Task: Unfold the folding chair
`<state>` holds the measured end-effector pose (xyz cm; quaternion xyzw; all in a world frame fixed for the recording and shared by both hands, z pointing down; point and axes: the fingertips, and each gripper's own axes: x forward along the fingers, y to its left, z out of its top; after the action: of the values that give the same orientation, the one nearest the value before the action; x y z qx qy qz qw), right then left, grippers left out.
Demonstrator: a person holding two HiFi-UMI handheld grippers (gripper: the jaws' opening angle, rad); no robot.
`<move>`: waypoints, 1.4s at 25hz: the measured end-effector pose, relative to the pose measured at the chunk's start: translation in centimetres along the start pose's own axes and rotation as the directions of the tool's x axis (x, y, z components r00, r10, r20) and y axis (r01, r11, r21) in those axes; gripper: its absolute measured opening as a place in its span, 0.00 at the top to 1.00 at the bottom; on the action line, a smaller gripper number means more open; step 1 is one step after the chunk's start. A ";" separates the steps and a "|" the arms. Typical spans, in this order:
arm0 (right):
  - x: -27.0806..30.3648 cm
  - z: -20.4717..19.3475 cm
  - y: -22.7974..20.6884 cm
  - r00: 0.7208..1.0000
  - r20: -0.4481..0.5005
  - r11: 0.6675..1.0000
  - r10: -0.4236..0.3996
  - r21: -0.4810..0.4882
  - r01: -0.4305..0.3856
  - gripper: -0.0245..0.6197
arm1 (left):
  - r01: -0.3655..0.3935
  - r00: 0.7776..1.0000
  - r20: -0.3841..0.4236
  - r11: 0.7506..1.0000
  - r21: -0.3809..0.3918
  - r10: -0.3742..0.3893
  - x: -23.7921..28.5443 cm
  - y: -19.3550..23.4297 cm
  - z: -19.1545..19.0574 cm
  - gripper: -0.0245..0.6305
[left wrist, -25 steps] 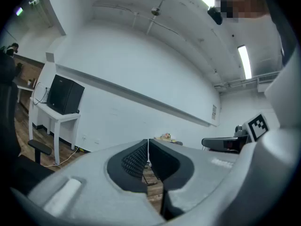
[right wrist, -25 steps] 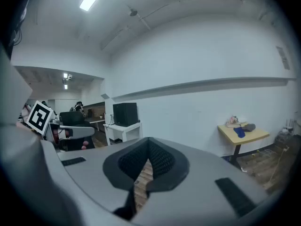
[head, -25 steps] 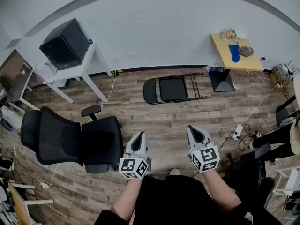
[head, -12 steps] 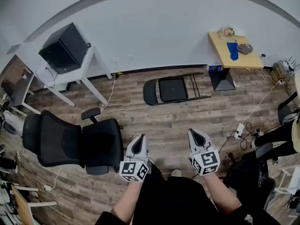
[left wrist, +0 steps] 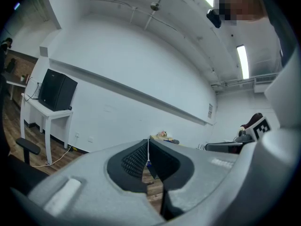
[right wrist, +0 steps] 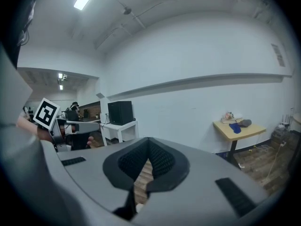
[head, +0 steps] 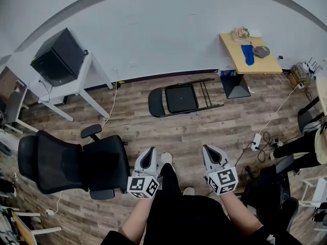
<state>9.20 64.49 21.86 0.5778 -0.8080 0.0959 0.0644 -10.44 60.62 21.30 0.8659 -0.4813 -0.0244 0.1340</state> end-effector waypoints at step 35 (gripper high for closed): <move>34.4 7.6 -5.5 0.983 -0.165 0.996 -0.084 -0.057 0.076 0.97 | 0.104 0.993 -0.055 0.991 -0.079 -0.108 26.5 24.6 5.9 0.93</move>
<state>3.28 29.32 22.33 0.5979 -0.7780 0.1211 0.1504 -17.59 24.84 24.21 0.8849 -0.4291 -0.0241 0.1795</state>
